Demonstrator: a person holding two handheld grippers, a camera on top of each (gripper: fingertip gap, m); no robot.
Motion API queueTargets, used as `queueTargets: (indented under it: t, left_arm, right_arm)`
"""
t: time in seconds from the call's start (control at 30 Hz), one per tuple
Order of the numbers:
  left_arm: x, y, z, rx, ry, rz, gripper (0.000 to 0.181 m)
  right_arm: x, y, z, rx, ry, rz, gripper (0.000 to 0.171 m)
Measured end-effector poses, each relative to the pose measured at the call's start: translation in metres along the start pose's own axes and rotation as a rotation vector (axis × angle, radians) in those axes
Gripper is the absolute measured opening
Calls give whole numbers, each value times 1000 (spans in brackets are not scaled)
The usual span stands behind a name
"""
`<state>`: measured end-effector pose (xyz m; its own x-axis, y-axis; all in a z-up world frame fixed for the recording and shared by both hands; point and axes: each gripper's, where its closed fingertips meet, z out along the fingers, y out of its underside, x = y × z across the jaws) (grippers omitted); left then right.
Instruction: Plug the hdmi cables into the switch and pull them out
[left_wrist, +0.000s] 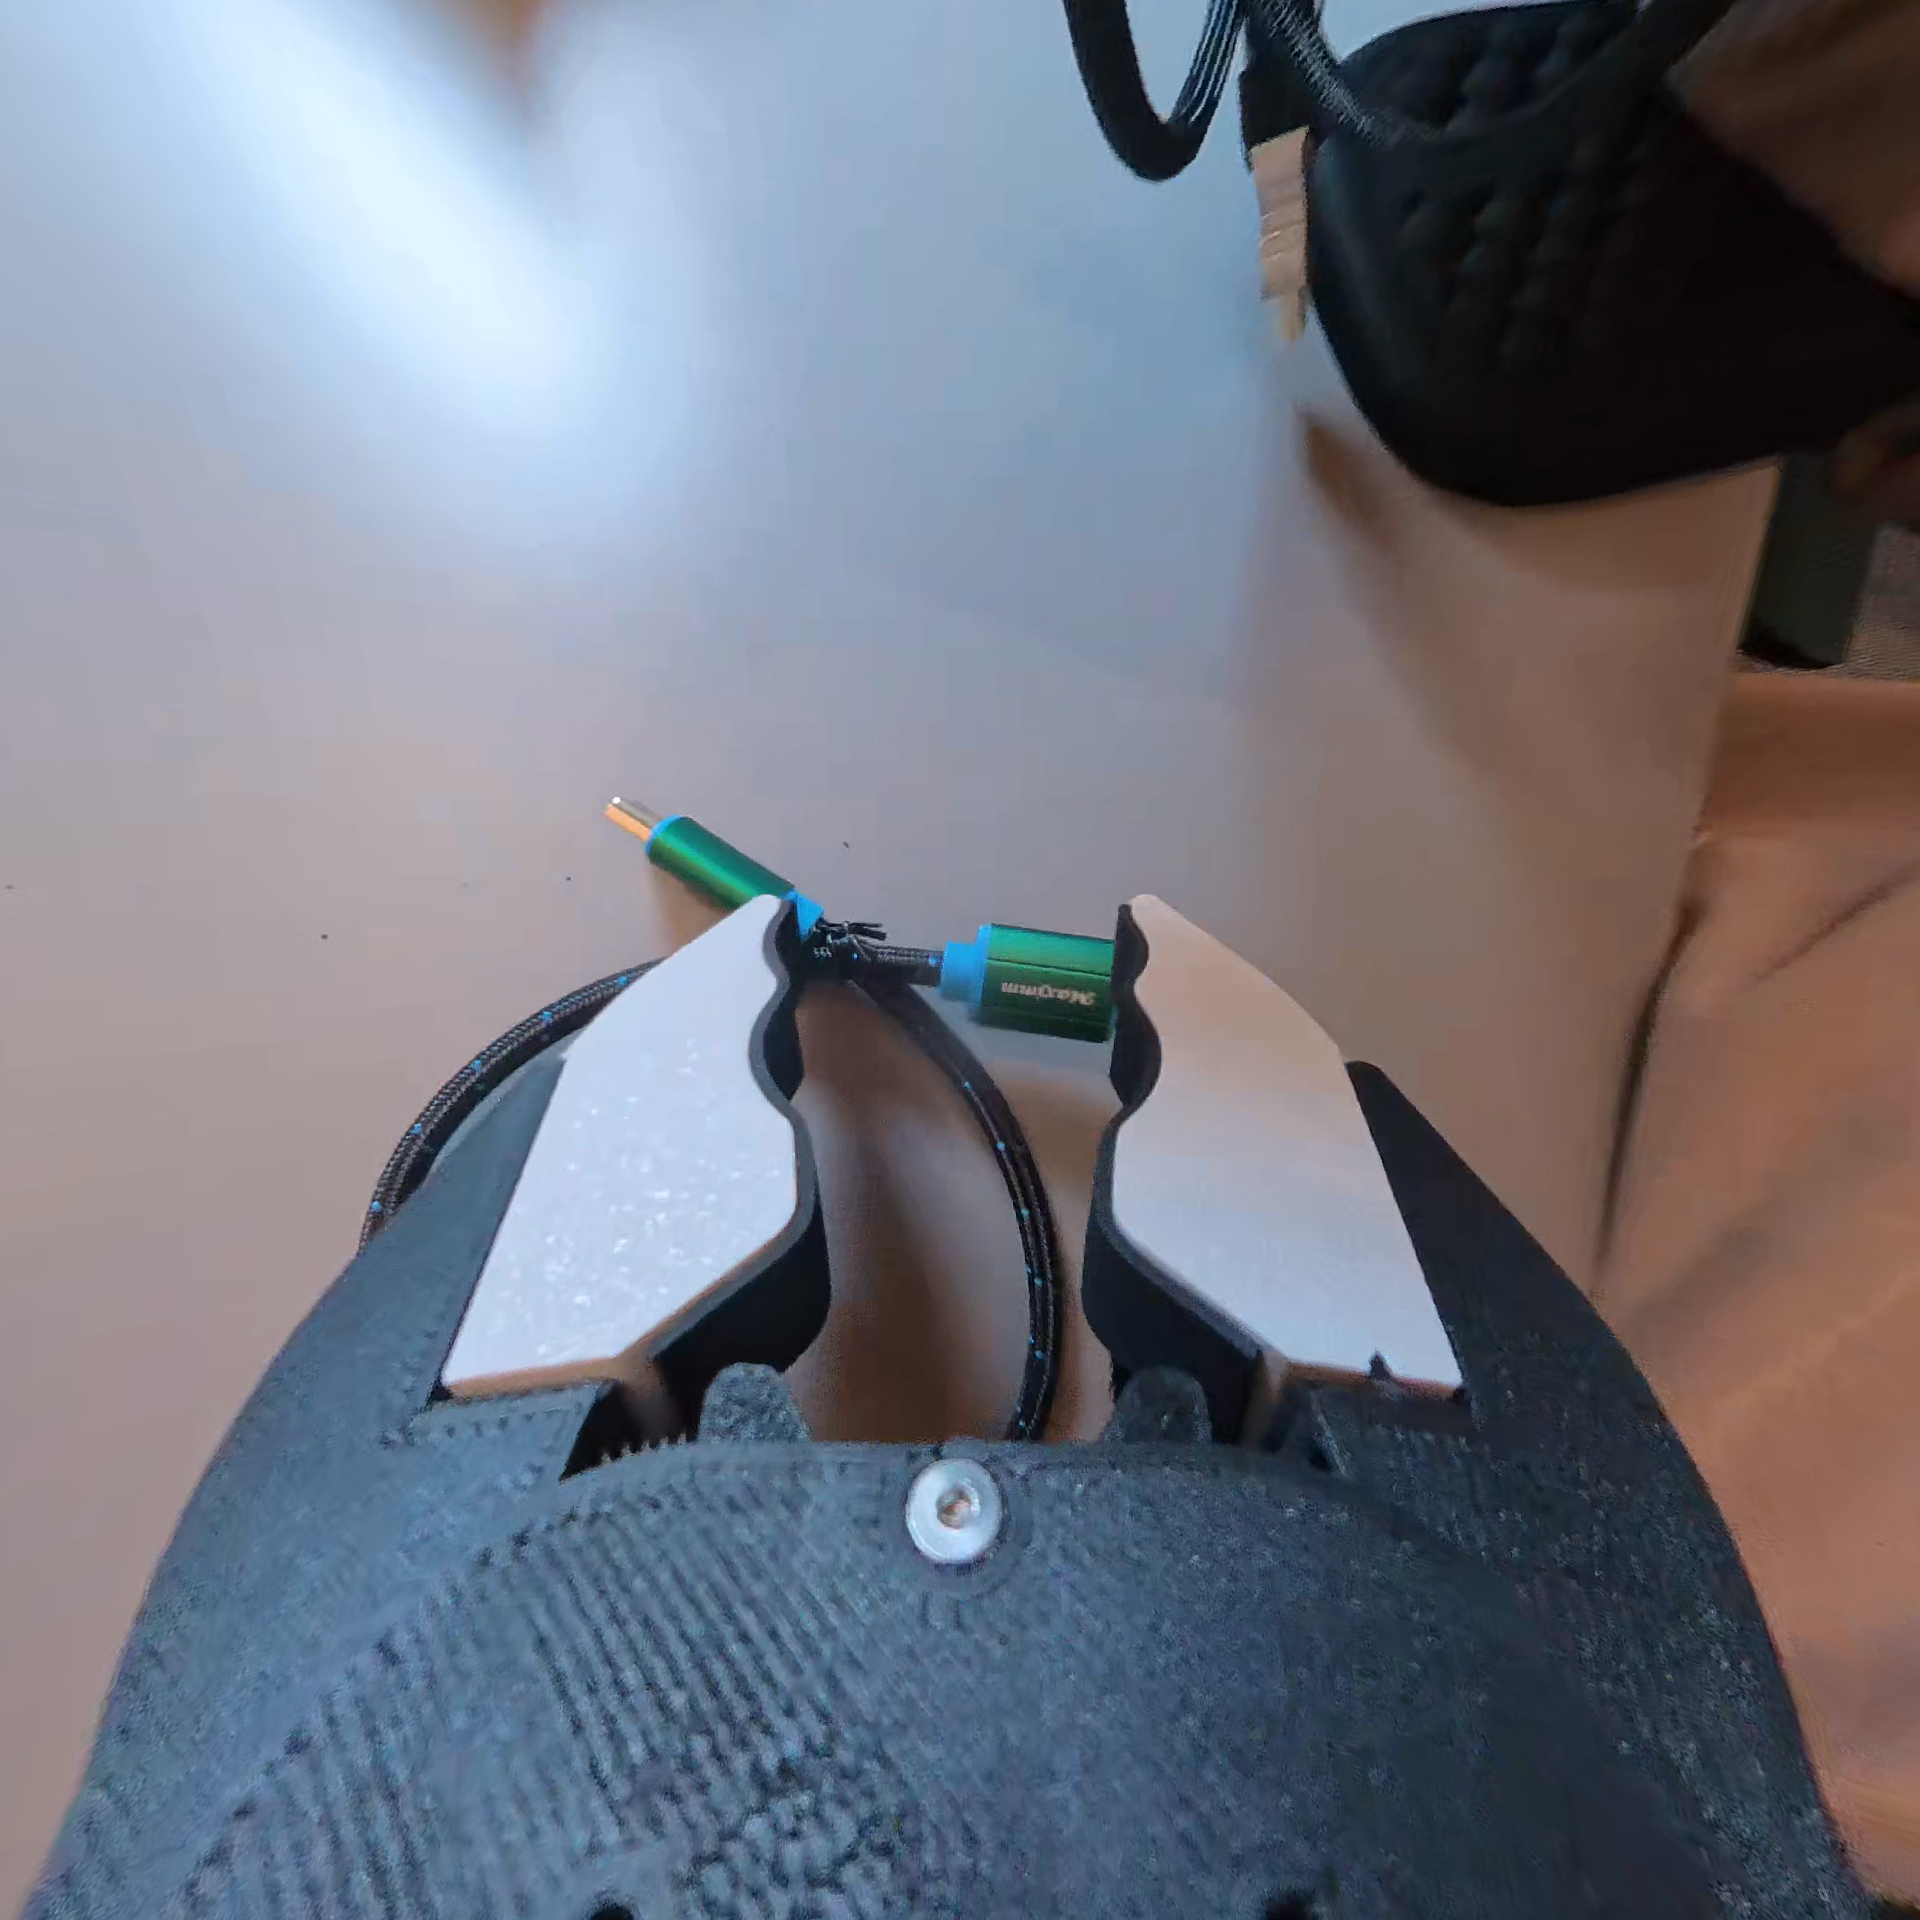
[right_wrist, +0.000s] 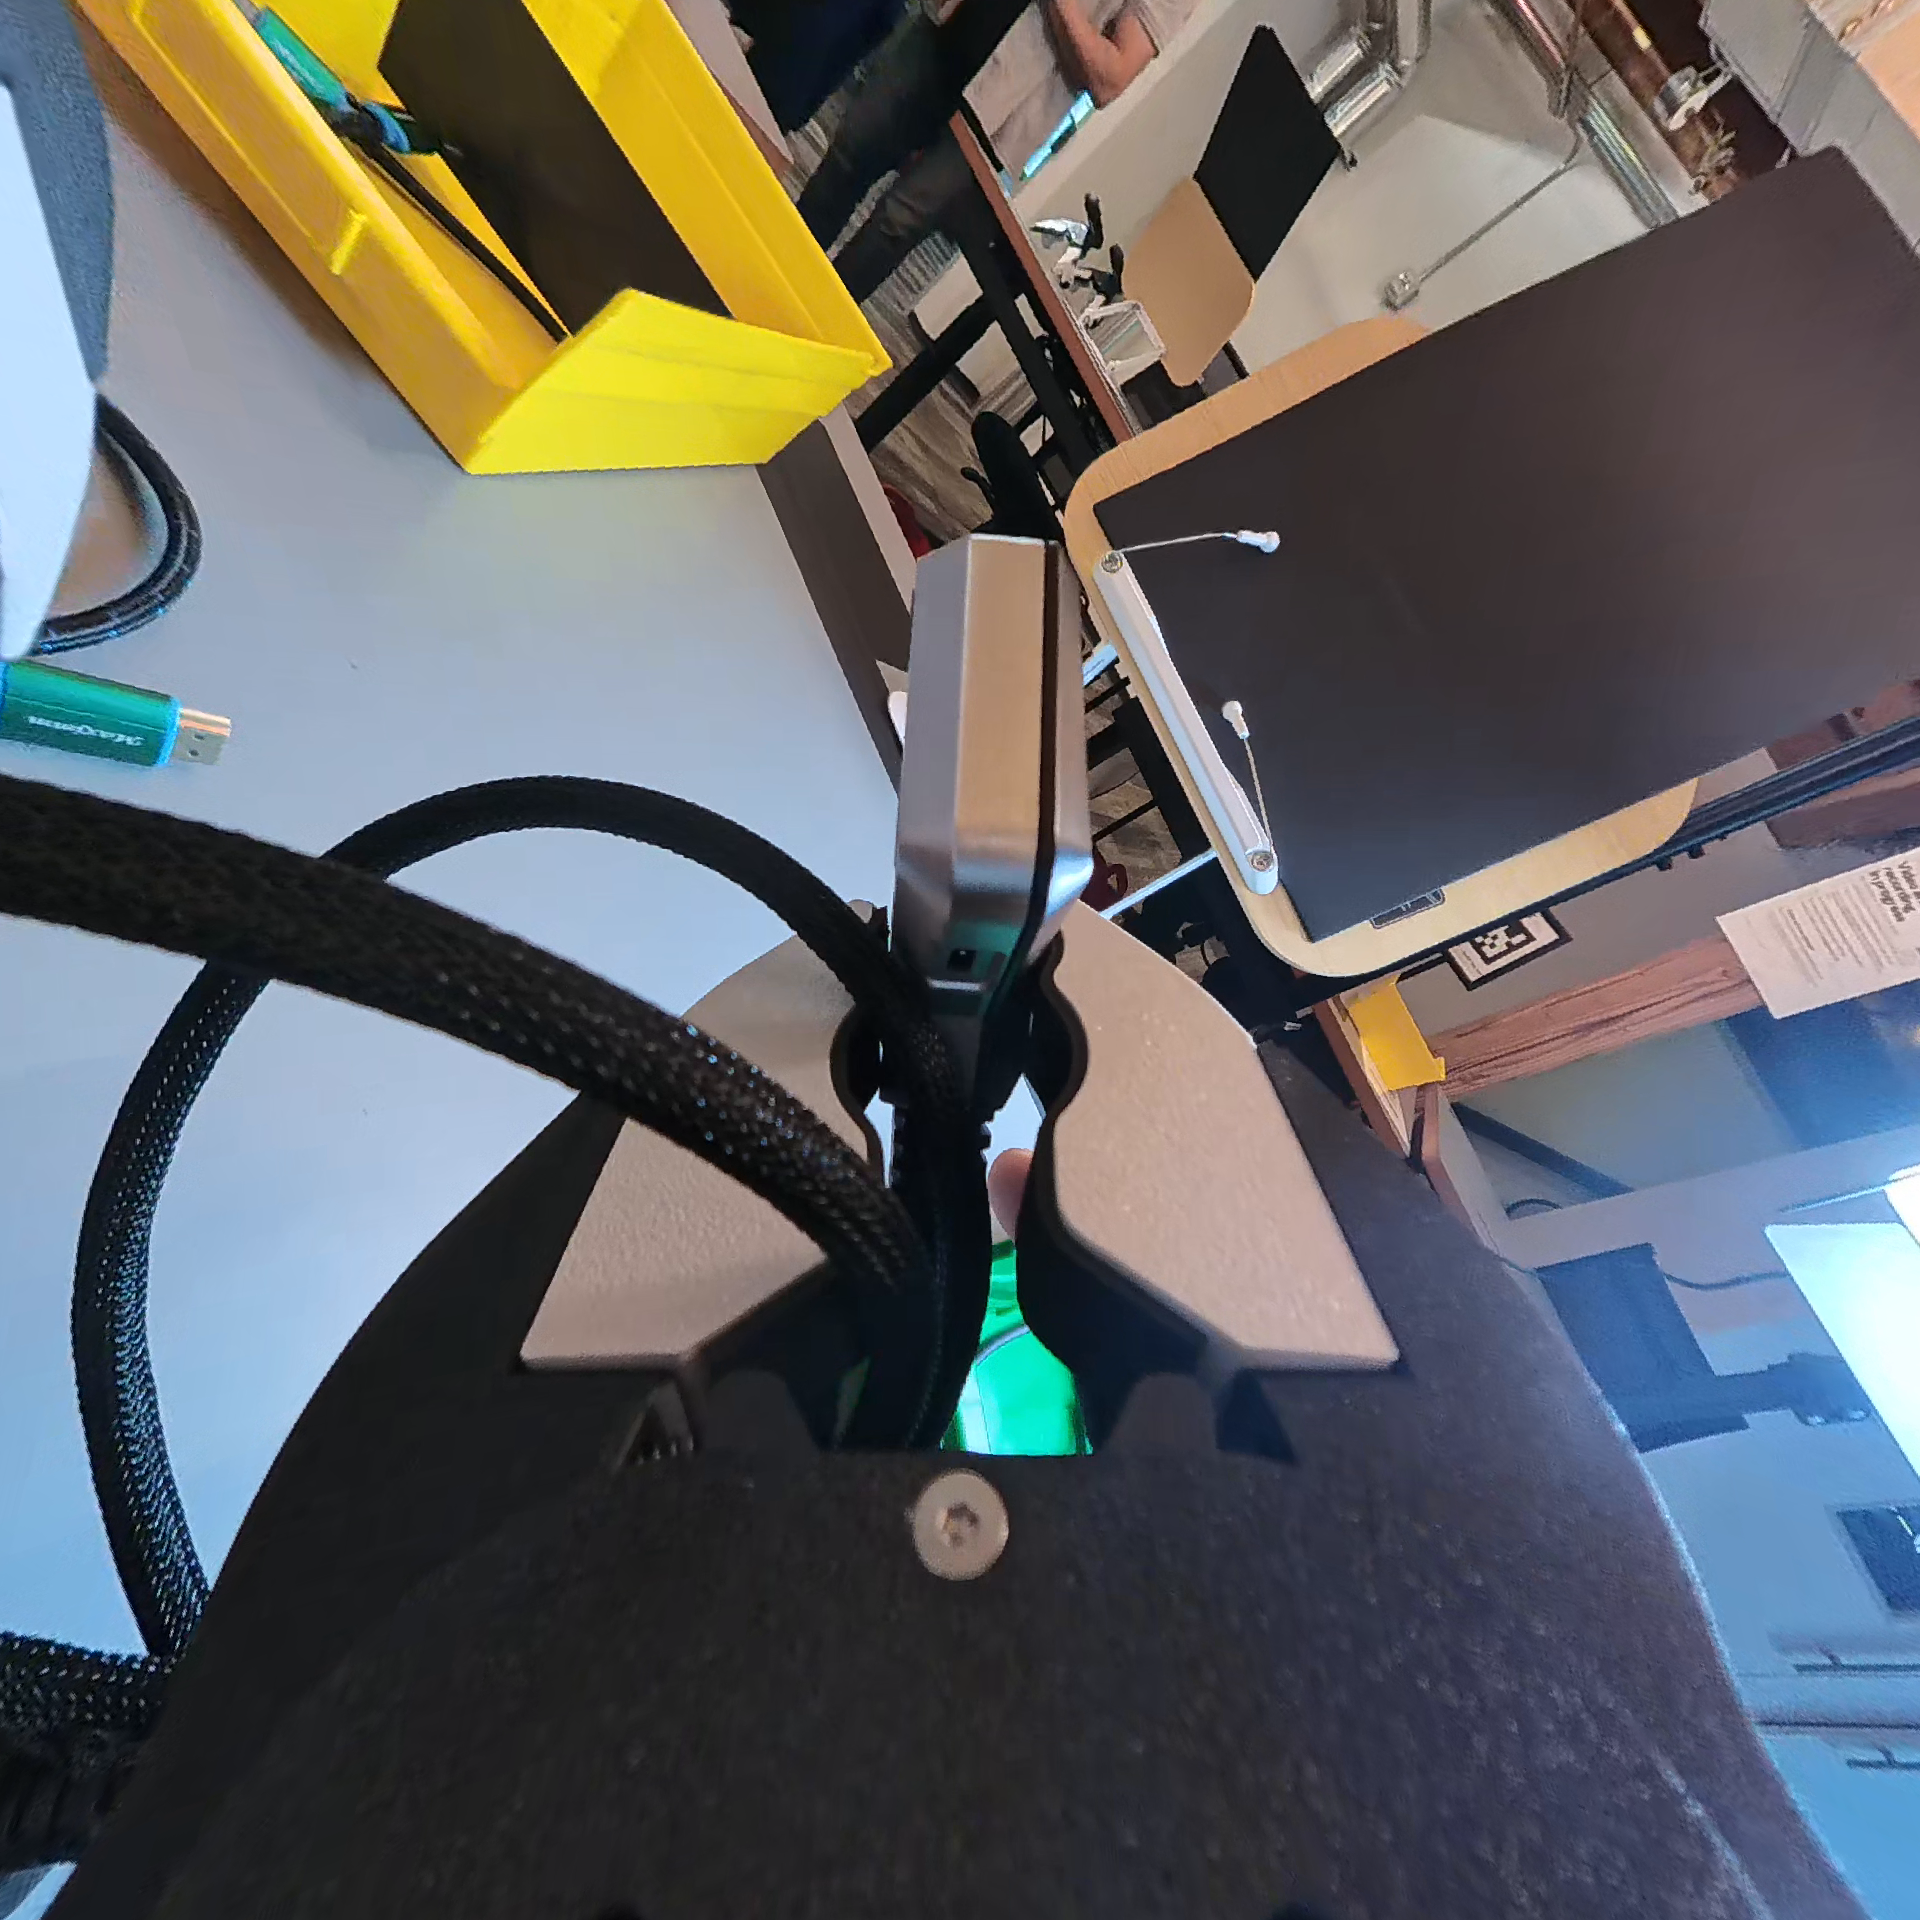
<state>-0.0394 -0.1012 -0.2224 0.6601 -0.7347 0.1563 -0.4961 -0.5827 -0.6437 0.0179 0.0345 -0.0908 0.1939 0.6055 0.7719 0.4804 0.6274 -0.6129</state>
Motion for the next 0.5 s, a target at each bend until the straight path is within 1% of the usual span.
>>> queueTargets:
  t: [0.13, 0.23, 0.33, 0.47, 0.5]
  left_arm:
    - [-3, -2, 11, -16, -65, 68, 56]
    - [-7, -3, 15, -46, -94, 134, 51]
    - [-12, -1, 15, -79, -104, 232, 34]
    - [-18, 8, 6, -122, -47, 404, 10]
    - [-22, 8, 2, -123, -49, 406, 8]
  right_arm:
    - [-1, 0, 0, -5, 0, -7, 24]
    - [0, 3, 0, -9, 0, -3, 24]
    - [1, 6, 0, -11, 1, 2, 24]
    - [3, 7, -2, -10, 6, 5, 24]
    - [3, 7, -3, -10, 8, 5, 24]
